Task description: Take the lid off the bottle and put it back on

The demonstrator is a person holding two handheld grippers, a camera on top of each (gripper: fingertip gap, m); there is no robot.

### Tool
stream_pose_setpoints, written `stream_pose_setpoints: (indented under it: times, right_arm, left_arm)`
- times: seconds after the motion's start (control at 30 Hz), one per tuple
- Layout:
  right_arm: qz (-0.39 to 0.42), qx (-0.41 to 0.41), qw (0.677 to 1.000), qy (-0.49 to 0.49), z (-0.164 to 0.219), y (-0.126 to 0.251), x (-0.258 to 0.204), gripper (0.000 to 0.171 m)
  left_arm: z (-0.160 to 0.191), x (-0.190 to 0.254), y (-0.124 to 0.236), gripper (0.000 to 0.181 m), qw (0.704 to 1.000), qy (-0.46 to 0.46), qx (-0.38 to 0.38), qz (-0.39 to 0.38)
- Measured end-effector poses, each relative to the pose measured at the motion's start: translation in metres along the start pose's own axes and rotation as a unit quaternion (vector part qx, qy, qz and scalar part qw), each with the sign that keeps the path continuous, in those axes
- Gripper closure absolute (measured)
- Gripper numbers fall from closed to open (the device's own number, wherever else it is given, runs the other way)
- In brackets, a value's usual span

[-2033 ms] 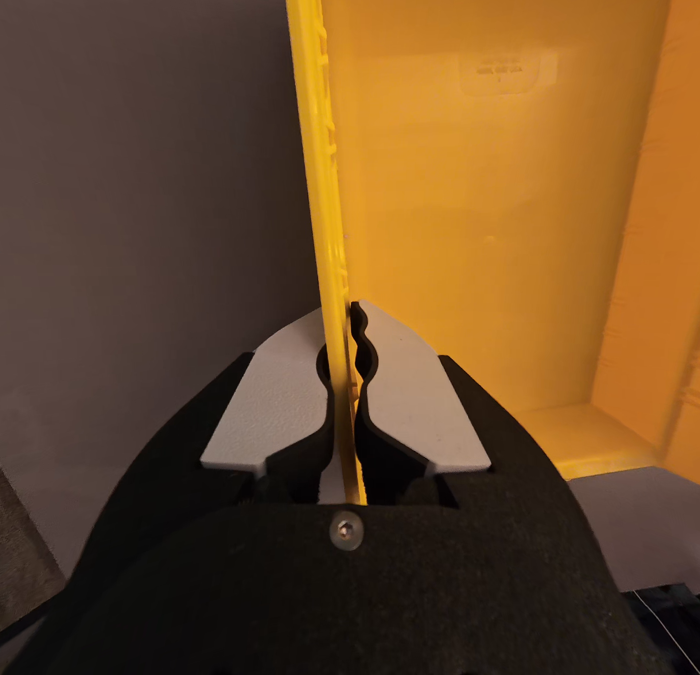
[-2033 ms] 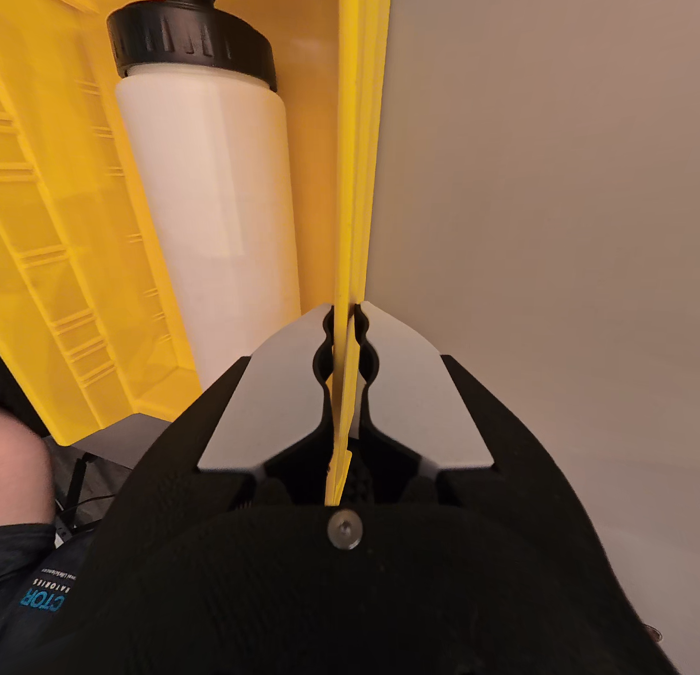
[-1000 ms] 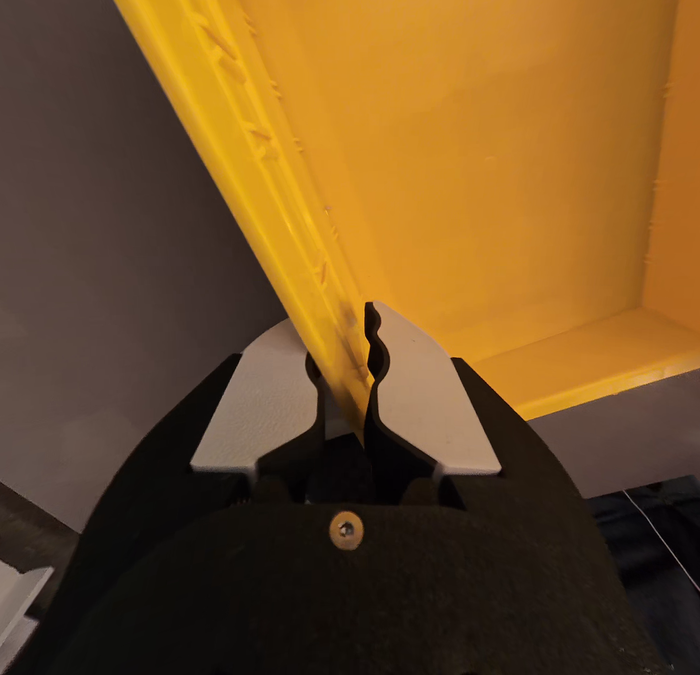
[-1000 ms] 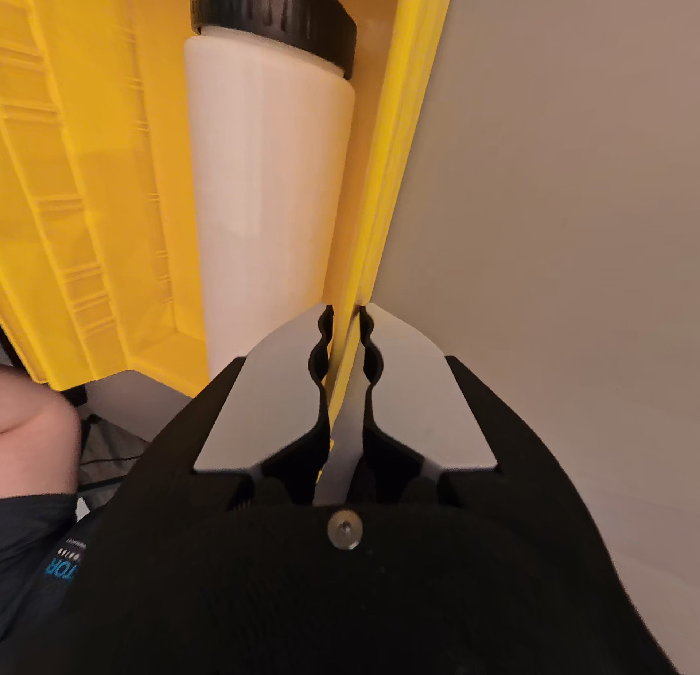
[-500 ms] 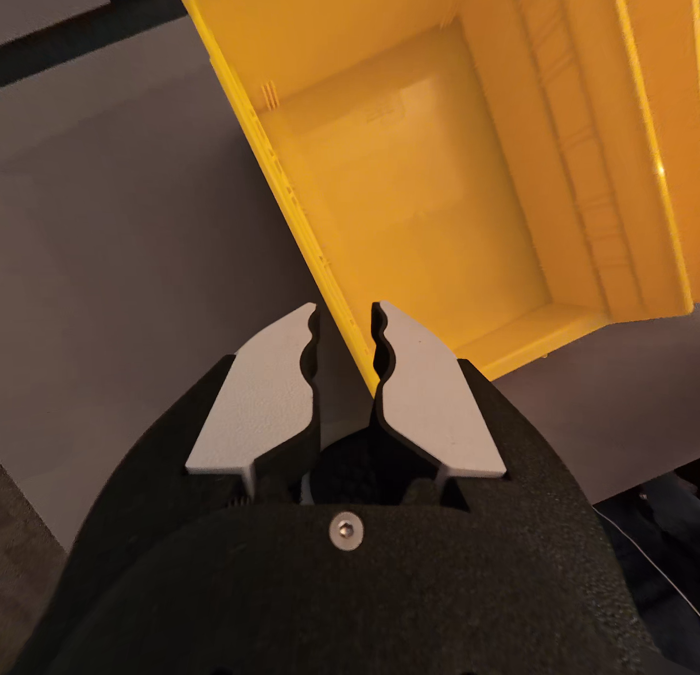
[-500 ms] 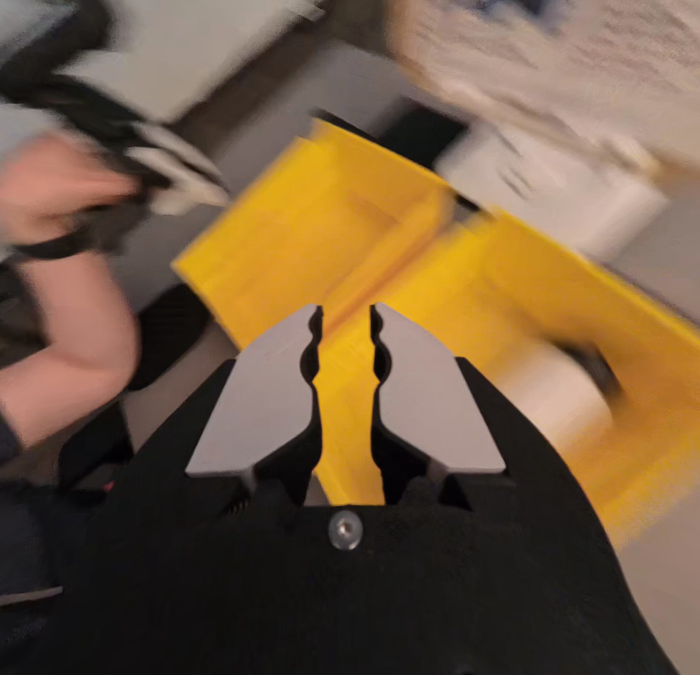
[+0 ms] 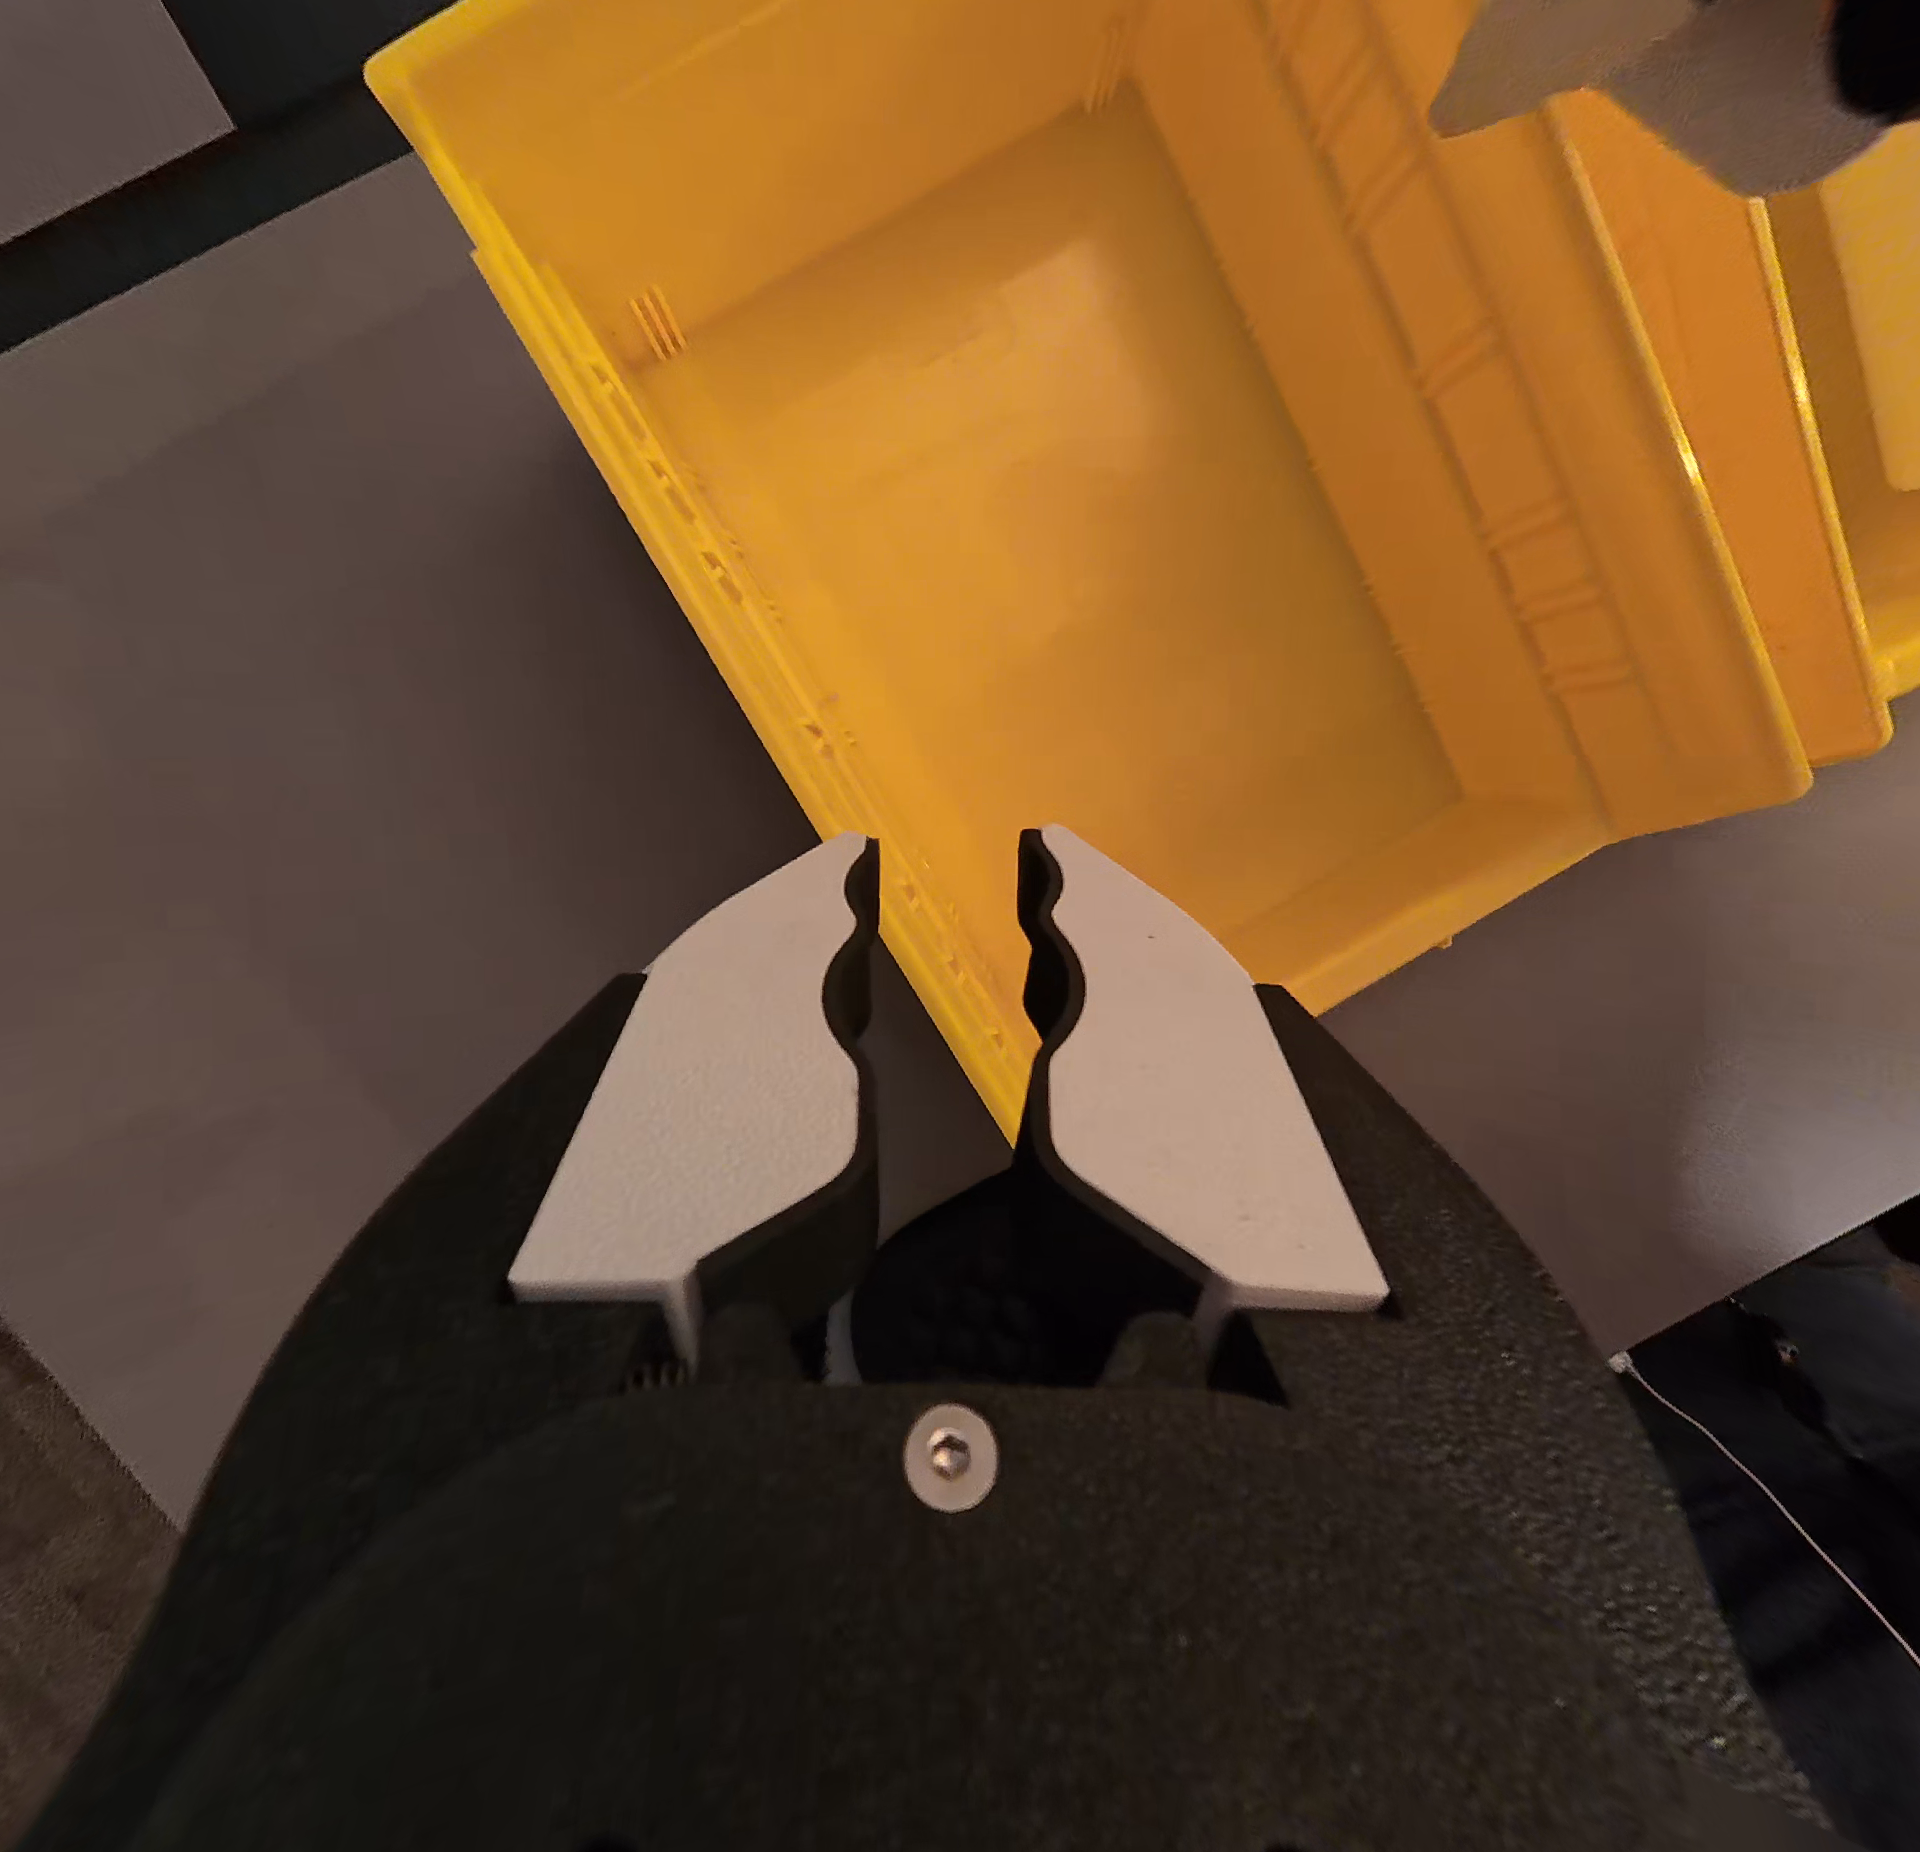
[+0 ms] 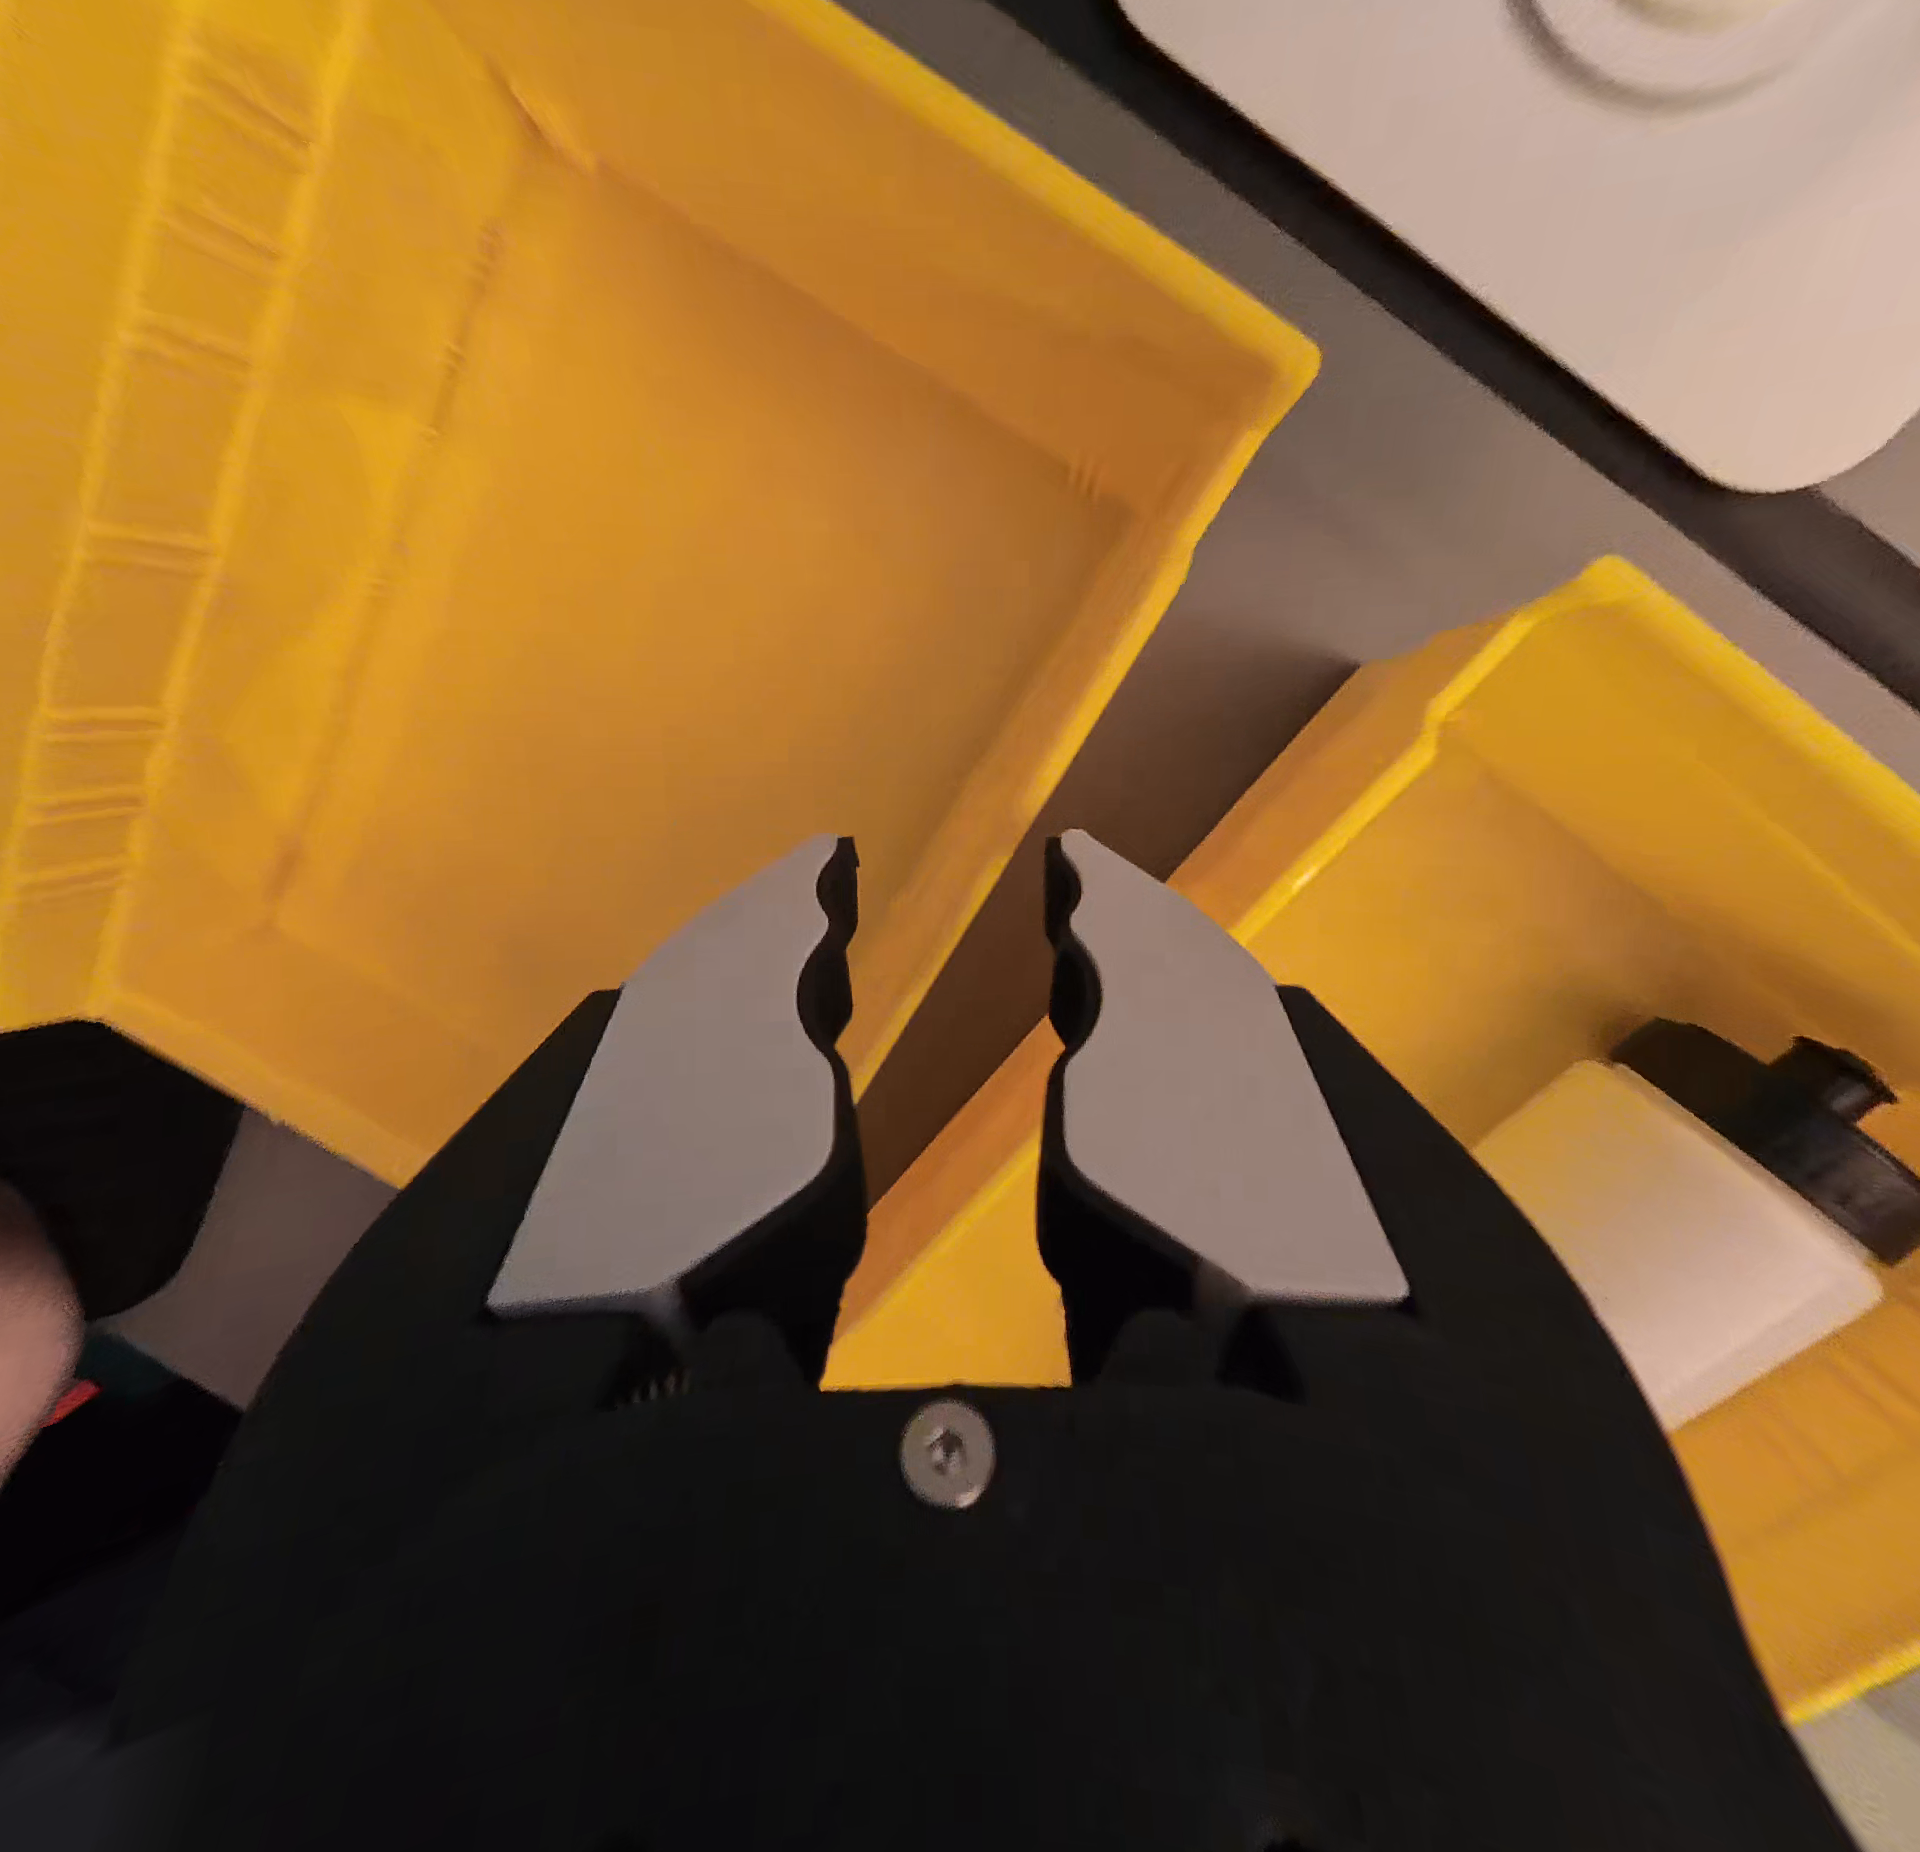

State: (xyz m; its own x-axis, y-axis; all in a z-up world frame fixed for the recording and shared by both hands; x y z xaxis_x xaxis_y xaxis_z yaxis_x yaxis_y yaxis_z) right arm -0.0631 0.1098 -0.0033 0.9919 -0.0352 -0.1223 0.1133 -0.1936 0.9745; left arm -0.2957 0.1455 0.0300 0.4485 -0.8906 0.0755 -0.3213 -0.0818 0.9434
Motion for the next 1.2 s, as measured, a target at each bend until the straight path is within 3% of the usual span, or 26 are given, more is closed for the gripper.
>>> stream_pose_setpoints:
  times: [0.27, 0.4, 0.57, 0.8, 1.03, 1.2]
  right_arm:
    - [0.009, -0.044, 0.996, -0.077, -0.013, -0.041, 0.002, 0.137]
    - [0.017, -0.083, 0.992, -0.099, -0.009, -0.061, 0.002, 0.147]
    - [0.069, -0.087, 0.988, -0.111, -0.011, -0.063, 0.003, 0.158]
    - [0.003, -0.091, 0.987, -0.134, -0.020, -0.053, -0.013, 0.165]
    - [0.016, -0.114, 0.989, -0.095, -0.034, -0.021, -0.042, 0.165]
    - [0.022, -0.107, 0.990, -0.088, -0.043, 0.020, -0.046, 0.165]
  left_arm:
    - [0.000, 0.003, 0.002, 0.157, 1.000, -0.010, 0.005, 0.005]
    - [0.000, 0.004, 0.003, 0.157, 1.000, -0.011, 0.006, 0.005]
    - [-0.001, 0.006, 0.003, 0.157, 1.000, -0.016, 0.008, 0.002]
    - [-0.005, 0.006, 0.010, 0.159, 0.999, -0.013, 0.035, -0.008]
    - [-0.013, 0.010, 0.049, 0.155, 0.985, -0.006, 0.165, -0.049]
    - [-0.005, 0.038, 0.110, 0.155, 0.935, -0.011, 0.350, -0.050]
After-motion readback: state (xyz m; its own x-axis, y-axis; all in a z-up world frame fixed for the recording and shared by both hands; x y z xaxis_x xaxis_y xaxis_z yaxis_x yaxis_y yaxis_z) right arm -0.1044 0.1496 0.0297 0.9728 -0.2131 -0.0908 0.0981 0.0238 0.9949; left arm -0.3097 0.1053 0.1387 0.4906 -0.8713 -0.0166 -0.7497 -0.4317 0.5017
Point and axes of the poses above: each gripper's, where its closed fingertips meet, y back along the fingers, z out of its underside, x = y × z across the jaws, the point moved 7 cm from there along y, back along the fingers, and after that the axes turned 7 degrees about -x, right-handed, at the moved point
